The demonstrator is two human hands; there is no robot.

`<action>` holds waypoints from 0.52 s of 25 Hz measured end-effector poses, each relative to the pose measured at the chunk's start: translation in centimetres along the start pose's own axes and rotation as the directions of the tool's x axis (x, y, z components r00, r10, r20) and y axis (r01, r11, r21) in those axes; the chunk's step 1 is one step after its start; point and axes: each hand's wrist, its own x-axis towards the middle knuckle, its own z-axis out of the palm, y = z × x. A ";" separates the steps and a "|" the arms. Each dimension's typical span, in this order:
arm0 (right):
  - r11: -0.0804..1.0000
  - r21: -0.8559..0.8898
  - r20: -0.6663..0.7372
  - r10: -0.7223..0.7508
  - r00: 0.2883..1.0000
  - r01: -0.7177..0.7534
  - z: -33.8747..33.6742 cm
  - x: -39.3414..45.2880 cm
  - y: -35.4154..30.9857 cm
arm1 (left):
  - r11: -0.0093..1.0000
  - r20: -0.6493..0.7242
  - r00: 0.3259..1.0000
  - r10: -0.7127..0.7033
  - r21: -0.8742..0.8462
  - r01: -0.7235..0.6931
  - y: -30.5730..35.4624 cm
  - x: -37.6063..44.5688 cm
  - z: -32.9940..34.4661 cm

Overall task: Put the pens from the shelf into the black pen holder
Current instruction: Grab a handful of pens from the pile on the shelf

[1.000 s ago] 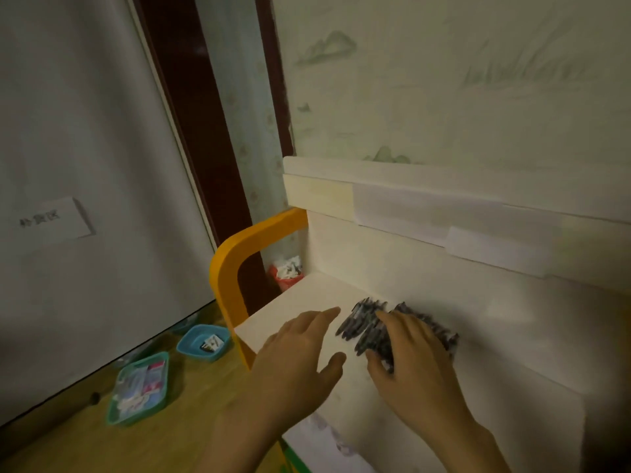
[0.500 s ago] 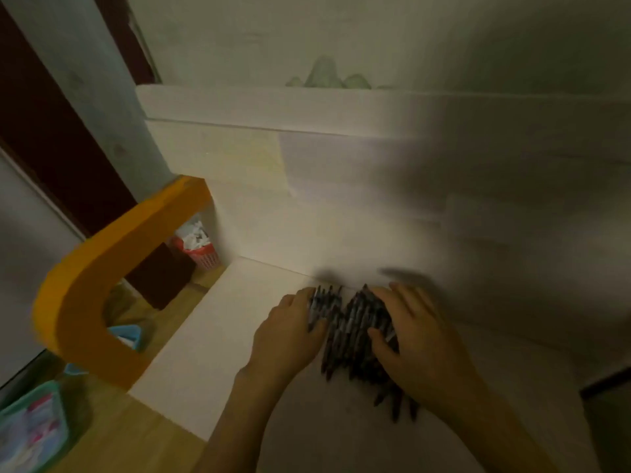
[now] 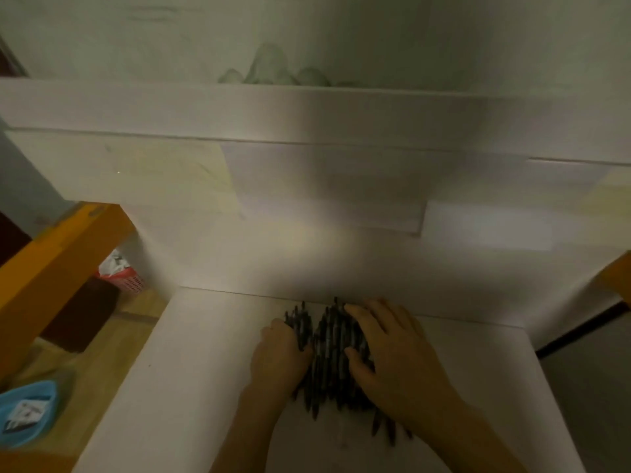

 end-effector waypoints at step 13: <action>0.998 -0.053 -0.047 0.012 0.999 -0.014 -0.6 -0.4 -1.5 | 0.989 0.035 0.997 0.072 -0.133 -0.066 0.8 0.0 0.5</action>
